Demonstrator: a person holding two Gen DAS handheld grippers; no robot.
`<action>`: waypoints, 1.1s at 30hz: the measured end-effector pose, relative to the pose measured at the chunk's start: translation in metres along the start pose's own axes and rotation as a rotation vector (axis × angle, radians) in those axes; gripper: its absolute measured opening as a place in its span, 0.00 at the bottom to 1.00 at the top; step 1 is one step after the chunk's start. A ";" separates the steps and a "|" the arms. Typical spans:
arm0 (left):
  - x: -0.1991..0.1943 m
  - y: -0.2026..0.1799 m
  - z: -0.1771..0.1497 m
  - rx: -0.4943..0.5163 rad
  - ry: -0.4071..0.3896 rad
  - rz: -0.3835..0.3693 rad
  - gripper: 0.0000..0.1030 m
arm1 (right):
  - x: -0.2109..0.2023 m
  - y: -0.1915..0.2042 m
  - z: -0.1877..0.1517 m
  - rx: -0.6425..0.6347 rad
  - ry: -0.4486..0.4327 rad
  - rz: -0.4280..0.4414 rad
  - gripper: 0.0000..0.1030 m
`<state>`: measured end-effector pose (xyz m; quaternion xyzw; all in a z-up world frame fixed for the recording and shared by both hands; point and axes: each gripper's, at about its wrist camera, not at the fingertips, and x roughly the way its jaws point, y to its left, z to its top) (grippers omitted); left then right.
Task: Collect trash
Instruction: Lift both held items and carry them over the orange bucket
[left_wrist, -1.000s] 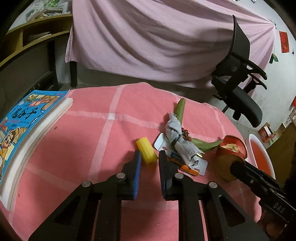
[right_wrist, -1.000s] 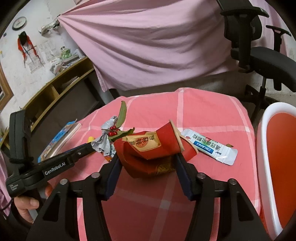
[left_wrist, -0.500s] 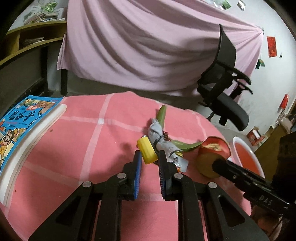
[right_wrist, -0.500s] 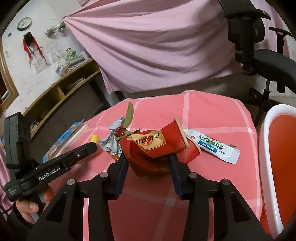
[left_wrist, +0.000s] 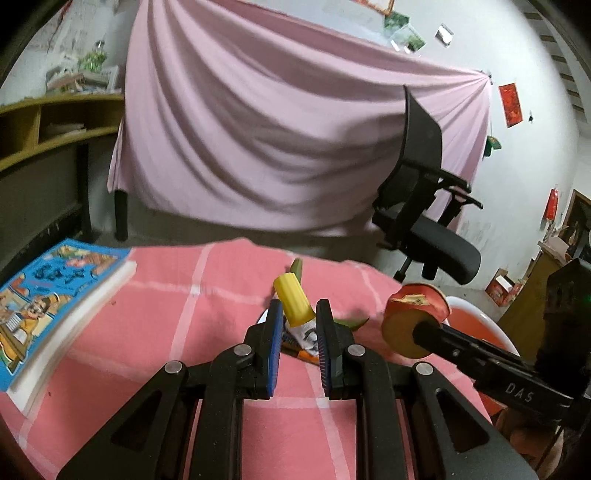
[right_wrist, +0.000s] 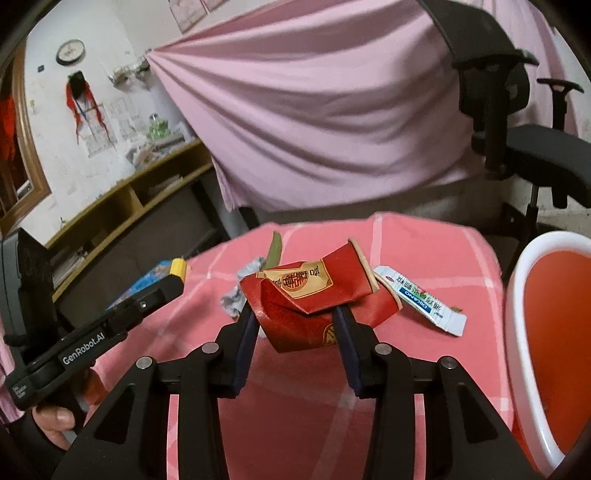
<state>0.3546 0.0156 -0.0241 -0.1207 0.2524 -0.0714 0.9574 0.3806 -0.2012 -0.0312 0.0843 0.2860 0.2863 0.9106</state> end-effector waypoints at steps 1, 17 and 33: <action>-0.003 -0.001 0.000 0.004 -0.017 -0.002 0.14 | -0.004 0.000 0.000 -0.002 -0.025 -0.001 0.38; -0.054 -0.072 -0.006 0.171 -0.266 -0.056 0.14 | -0.080 0.012 -0.003 -0.142 -0.401 -0.097 0.38; -0.007 -0.193 0.000 0.259 -0.157 -0.239 0.14 | -0.148 -0.088 -0.003 0.080 -0.484 -0.236 0.38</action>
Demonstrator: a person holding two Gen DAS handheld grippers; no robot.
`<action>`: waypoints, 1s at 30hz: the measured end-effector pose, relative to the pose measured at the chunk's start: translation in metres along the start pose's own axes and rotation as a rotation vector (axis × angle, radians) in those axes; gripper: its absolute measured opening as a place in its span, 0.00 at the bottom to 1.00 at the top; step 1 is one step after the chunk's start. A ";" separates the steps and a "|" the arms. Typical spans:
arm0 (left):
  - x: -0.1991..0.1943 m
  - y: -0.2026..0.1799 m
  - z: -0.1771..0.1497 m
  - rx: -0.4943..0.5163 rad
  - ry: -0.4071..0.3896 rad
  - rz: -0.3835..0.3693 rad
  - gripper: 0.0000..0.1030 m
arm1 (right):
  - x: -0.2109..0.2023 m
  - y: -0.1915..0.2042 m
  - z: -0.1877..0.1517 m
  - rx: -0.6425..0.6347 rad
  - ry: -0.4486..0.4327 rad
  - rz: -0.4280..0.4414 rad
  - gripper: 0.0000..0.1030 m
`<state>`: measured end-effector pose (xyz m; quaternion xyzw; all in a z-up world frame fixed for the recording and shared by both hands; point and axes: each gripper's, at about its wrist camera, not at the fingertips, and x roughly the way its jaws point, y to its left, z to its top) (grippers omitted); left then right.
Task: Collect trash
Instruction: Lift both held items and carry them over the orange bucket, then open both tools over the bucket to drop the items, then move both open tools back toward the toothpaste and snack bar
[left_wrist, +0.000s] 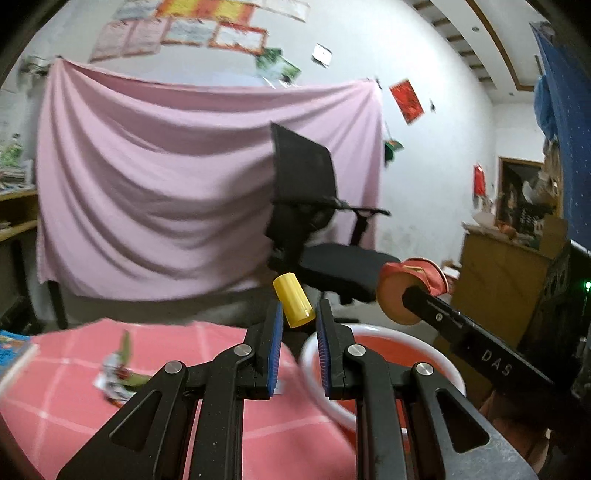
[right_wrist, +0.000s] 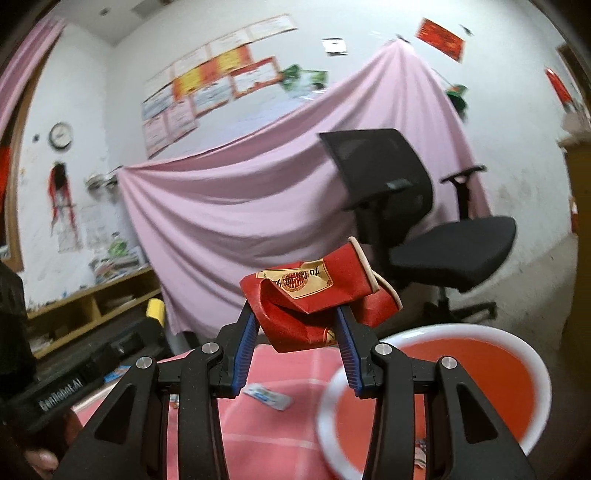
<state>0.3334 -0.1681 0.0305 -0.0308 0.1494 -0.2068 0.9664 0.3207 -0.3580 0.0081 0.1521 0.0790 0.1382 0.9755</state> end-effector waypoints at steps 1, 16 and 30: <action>0.007 -0.005 0.000 -0.001 0.018 -0.006 0.14 | -0.001 -0.008 0.001 0.021 0.012 -0.013 0.38; 0.101 -0.051 -0.019 -0.104 0.359 -0.113 0.18 | 0.006 -0.089 -0.013 0.251 0.264 -0.156 0.45; 0.076 -0.029 -0.021 -0.109 0.331 -0.005 0.36 | 0.000 -0.096 -0.011 0.248 0.266 -0.225 0.52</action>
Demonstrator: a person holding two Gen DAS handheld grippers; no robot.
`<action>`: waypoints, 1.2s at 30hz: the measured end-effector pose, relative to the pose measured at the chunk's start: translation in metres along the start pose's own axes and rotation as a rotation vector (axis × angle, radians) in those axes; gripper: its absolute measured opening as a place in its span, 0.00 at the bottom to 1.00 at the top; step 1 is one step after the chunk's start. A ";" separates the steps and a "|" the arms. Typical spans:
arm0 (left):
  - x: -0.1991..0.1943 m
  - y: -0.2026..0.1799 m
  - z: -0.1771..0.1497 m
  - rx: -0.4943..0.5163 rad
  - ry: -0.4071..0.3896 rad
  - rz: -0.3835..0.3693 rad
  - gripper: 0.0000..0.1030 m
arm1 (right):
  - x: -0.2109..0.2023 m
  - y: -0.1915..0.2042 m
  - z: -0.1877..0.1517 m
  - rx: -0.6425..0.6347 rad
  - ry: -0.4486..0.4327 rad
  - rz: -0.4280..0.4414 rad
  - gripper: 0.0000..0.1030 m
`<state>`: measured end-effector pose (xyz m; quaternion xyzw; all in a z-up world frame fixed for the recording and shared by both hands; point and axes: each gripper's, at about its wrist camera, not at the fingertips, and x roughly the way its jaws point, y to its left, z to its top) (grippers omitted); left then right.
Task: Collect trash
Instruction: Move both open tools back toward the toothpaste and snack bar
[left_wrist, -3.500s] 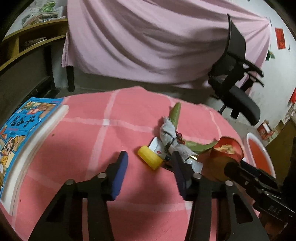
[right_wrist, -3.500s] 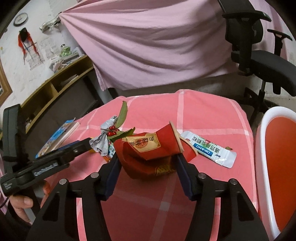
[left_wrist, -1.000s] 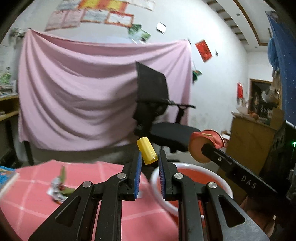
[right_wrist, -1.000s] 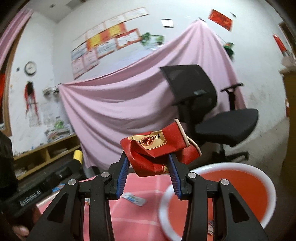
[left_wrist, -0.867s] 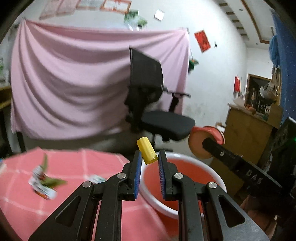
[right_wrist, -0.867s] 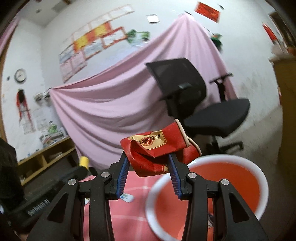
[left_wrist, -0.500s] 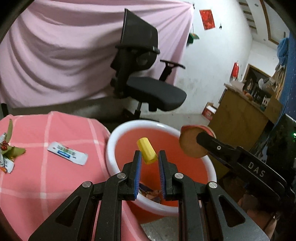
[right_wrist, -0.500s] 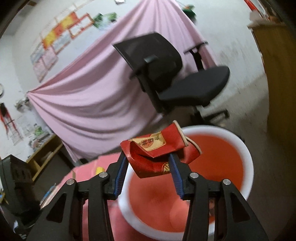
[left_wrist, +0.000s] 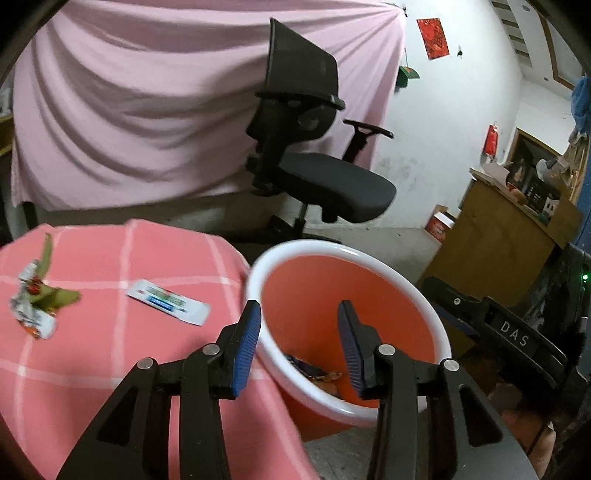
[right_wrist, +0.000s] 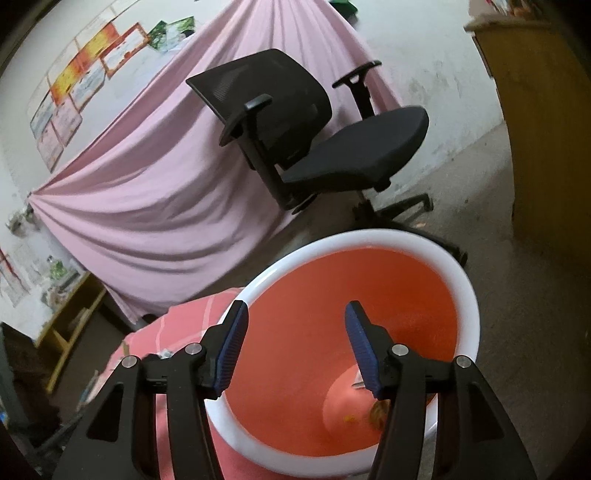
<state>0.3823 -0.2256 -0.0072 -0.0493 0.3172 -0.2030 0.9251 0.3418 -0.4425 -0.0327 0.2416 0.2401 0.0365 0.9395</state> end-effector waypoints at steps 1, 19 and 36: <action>-0.006 0.002 0.001 0.004 -0.016 0.014 0.36 | 0.001 0.003 0.001 -0.009 -0.009 0.000 0.52; -0.129 0.098 0.008 -0.072 -0.356 0.254 0.60 | -0.032 0.116 -0.005 -0.164 -0.392 0.175 1.00; -0.173 0.183 -0.029 -0.112 -0.469 0.404 0.98 | -0.007 0.185 -0.041 -0.458 -0.427 0.143 1.00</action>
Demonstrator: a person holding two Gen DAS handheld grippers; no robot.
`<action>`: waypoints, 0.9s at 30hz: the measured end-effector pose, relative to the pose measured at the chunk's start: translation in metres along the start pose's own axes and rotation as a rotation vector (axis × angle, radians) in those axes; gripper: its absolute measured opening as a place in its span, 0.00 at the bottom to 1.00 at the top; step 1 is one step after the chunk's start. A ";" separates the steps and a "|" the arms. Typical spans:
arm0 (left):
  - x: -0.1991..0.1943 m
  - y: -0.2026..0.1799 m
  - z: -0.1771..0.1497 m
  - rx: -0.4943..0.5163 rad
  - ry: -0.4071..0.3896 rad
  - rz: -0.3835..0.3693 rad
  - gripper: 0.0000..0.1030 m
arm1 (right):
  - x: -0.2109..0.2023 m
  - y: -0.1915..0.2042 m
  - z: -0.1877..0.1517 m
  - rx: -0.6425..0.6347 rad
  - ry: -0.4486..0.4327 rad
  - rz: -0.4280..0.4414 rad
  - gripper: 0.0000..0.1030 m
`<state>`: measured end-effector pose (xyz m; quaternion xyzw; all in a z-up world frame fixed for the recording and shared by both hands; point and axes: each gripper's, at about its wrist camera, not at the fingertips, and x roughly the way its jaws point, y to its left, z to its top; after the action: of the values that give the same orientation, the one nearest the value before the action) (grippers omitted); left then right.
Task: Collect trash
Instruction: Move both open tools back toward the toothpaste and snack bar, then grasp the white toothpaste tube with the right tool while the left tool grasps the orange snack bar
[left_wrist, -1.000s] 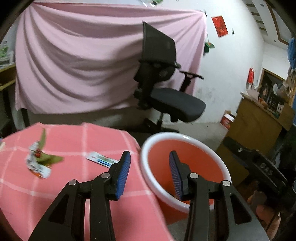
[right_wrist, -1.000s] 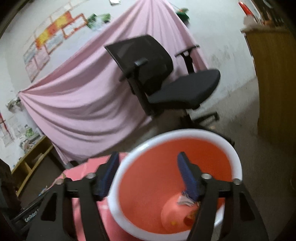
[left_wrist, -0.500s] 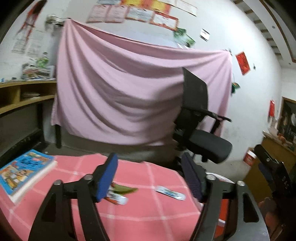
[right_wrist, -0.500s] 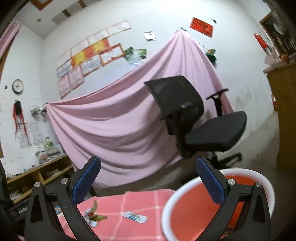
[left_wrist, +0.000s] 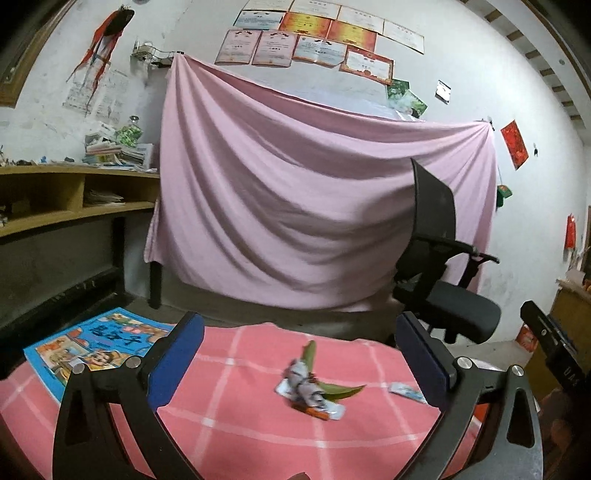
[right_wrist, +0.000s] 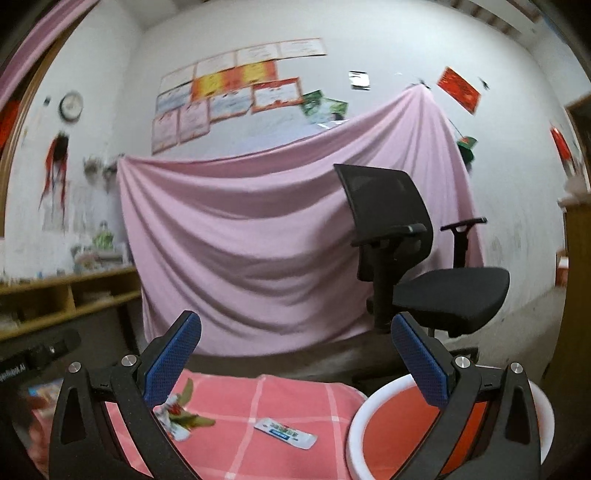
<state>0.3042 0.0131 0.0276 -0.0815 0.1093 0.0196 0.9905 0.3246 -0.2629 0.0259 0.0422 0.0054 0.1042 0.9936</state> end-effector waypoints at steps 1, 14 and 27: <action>0.002 0.000 -0.002 -0.004 0.000 0.001 0.98 | 0.001 0.003 -0.001 -0.013 0.002 0.001 1.00; 0.054 -0.018 -0.039 0.234 0.248 0.082 0.98 | 0.052 0.013 -0.038 -0.151 0.318 -0.027 1.00; 0.099 -0.023 -0.060 0.193 0.517 -0.061 0.94 | 0.087 -0.009 -0.059 -0.019 0.569 0.035 0.97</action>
<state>0.3892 -0.0172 -0.0486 0.0078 0.3574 -0.0424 0.9330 0.4106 -0.2491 -0.0339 0.0018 0.2823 0.1289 0.9506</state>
